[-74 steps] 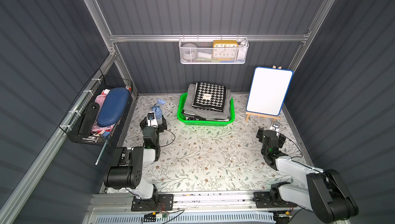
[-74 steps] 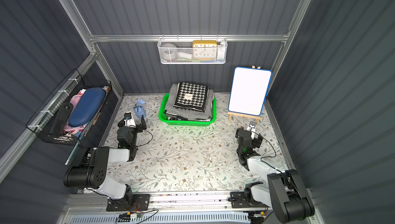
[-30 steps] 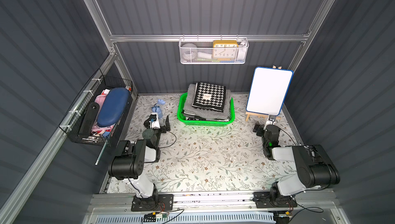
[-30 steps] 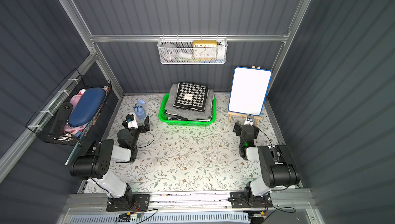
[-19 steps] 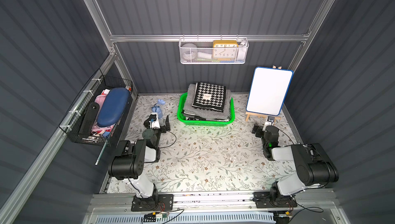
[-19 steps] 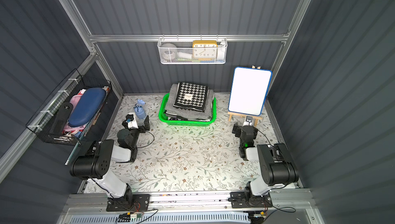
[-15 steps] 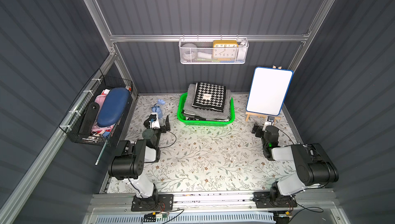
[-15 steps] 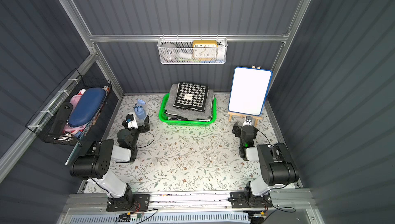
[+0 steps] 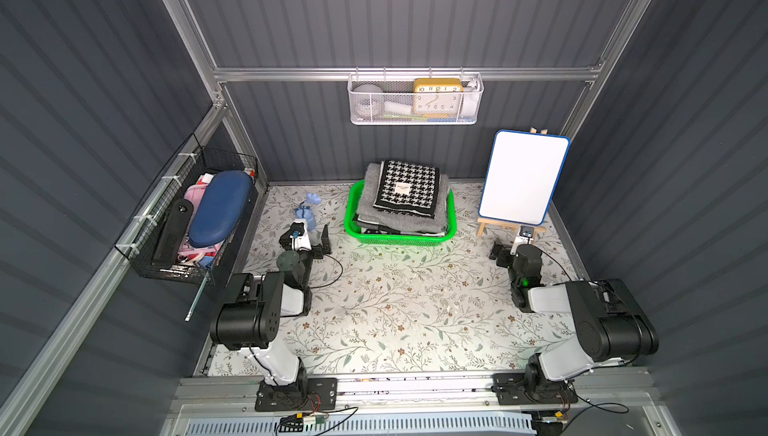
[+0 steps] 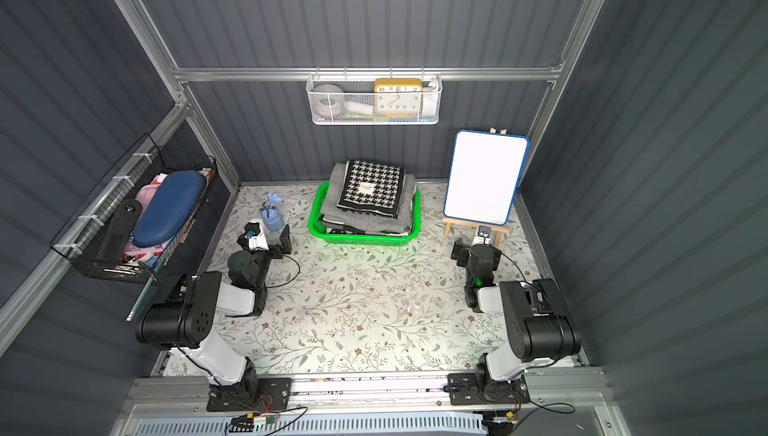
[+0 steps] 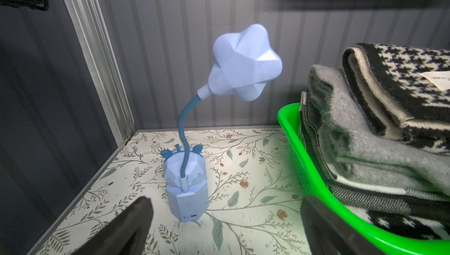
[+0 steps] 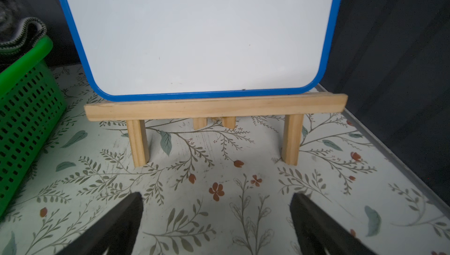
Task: Put the folded scarf in the basket
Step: Reset both arms
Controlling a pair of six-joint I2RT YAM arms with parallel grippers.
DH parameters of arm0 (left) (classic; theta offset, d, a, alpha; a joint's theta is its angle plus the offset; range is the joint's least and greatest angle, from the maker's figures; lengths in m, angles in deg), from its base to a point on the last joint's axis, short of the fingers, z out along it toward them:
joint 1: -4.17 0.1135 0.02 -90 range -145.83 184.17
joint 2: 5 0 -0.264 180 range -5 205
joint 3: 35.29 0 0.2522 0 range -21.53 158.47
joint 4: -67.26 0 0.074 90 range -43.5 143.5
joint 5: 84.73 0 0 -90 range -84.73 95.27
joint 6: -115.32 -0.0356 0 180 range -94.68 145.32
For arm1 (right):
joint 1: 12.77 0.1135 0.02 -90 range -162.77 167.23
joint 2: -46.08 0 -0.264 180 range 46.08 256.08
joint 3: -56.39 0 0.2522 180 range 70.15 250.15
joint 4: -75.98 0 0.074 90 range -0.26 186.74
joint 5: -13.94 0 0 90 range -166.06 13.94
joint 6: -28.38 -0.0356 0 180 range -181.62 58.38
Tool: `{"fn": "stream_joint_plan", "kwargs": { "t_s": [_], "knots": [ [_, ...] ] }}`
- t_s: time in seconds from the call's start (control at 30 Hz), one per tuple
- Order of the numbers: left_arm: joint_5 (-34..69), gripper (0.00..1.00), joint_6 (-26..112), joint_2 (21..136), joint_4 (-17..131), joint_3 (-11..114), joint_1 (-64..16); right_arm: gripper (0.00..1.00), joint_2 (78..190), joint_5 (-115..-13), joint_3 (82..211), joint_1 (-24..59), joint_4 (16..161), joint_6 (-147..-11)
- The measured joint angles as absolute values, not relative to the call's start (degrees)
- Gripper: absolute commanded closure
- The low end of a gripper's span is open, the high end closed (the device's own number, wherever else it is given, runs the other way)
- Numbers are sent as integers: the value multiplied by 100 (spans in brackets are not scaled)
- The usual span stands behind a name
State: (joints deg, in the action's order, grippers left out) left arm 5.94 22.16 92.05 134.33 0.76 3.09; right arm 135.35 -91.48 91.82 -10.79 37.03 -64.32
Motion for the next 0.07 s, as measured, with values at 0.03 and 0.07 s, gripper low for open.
{"fn": "stream_joint_plan", "kwargs": {
  "t_s": [0.03,0.07],
  "knots": [
    [594,1,2216,9205,13433,76,309,1,13535,-9148,9182,-1079,3701,-6432],
    [594,1,2216,9205,13433,76,309,1,13535,-9148,9182,-1079,3699,-6432]
  ]
}}
